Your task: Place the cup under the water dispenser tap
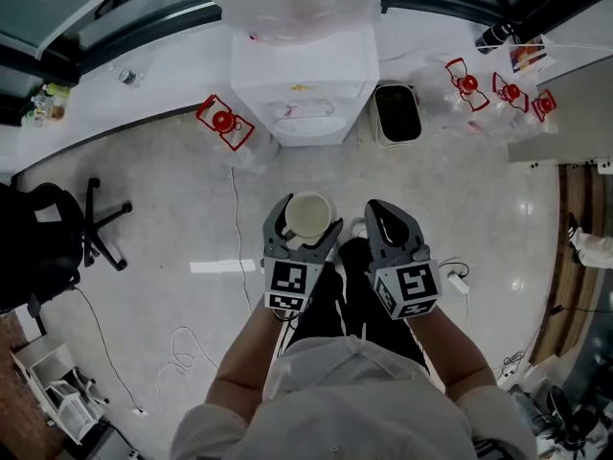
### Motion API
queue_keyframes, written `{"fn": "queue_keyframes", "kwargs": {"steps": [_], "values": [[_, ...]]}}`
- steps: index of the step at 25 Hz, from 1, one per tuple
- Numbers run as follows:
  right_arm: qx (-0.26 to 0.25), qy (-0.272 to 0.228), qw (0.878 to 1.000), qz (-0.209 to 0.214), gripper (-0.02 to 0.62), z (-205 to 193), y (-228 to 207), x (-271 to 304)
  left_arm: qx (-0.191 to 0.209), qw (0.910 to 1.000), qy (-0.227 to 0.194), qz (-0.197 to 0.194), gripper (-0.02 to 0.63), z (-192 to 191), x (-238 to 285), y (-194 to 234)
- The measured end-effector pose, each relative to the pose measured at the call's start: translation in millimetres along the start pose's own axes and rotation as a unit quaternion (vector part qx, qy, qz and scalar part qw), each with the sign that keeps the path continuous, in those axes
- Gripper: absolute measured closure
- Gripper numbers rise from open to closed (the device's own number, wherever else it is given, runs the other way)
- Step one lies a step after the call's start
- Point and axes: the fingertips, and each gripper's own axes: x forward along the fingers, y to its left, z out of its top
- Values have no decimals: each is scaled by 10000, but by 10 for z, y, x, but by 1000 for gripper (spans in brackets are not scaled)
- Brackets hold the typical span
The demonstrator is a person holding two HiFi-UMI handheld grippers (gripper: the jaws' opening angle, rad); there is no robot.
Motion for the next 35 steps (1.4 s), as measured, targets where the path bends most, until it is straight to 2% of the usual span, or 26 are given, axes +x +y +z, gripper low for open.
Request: {"fn": "queue_keyframes", "kwargs": {"steps": [8,16,21,28,35], "values": [[-956,-338,9940,403,566,-373,-285,734,119,9994,39,327,160,-567,803,364],[-770,-107,9960,449,566,-976,-653,1304,109,9987,57,488,160,-993,1613,693],[-469,-36,9981,407,566,-1249,-901,1614,85,9980,94,617,160,-1182,2132,889],[-436,-56,9978,493,566,-1384,-1087,1921,159,9967,189,776,160,-1343,2700,1141],[-707,-95,9958,577,566,-1421,-1225,2093,101,9948,341,952,160,-1577,3074,1302]]}}
